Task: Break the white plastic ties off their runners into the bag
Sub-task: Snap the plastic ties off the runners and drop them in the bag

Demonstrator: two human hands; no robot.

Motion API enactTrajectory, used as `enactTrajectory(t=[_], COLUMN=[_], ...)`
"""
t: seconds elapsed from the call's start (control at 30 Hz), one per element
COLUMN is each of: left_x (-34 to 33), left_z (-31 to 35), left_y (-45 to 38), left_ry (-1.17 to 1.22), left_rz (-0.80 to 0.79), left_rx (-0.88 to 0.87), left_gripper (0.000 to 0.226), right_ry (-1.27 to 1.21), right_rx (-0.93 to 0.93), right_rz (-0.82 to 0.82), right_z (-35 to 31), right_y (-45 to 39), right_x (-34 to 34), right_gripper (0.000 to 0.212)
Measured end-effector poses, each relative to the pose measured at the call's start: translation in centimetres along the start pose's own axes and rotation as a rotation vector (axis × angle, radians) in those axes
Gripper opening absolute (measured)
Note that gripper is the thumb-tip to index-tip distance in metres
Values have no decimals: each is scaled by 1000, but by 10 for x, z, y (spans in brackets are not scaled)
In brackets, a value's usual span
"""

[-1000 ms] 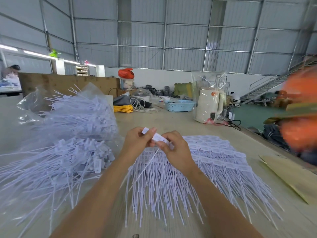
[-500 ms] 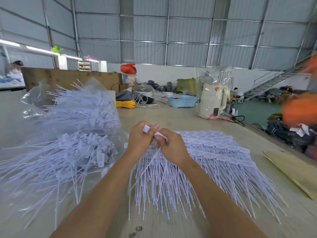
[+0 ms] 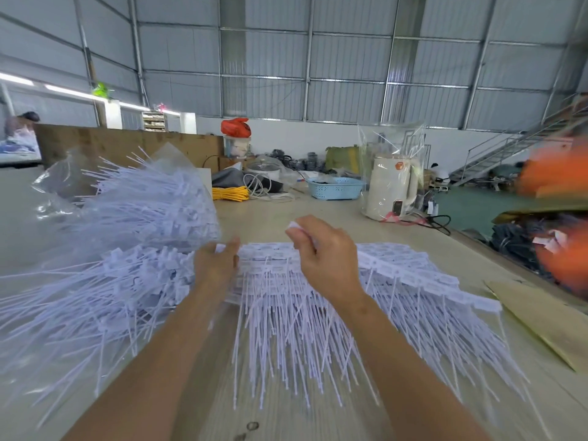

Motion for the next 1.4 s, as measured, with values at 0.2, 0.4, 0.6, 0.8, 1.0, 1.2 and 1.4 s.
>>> enactTrajectory(t=[0.2, 0.4, 0.6, 0.8, 1.0, 1.2, 1.4], left_x=[-60, -91, -83, -72, -78, -81, -77], left_z=[49, 55, 63, 70, 75, 64, 77], left_y=[38, 64, 67, 66, 72, 64, 68], left_ry=[263, 111, 15, 74, -15, -171, -508], left_rz=[-360, -561, -461, -395, -388, -386, -320], left_rx=[-161, -281, -424, -455, -522, -451, -655], left_gripper=[31, 46, 24, 23, 20, 28, 32], right_ry=[-199, -245, -238, -234, -160, -68, 256], right_rx=[-216, -335, -319, -485, -549, -409, -234], right_rz=[-157, -226, -241, -84, -296, -357, -457], right_z=[27, 46, 55, 76, 83, 71, 63], right_y=[3, 16, 20, 23, 32, 31, 33], right_x=[-9, -16, -20, -3, -17, -22, -26], right_gripper=[19, 51, 61, 44, 31, 21, 24])
Point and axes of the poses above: each hand's wrist, its own y-axis away from the middle knuckle, its own x-axis out of the back of the hand, z = x × y, the point moved 10 cm from there along -y, towards the middle knuckle, and after that the axes turned 13 degrees about -y, right-handed, at the moved point
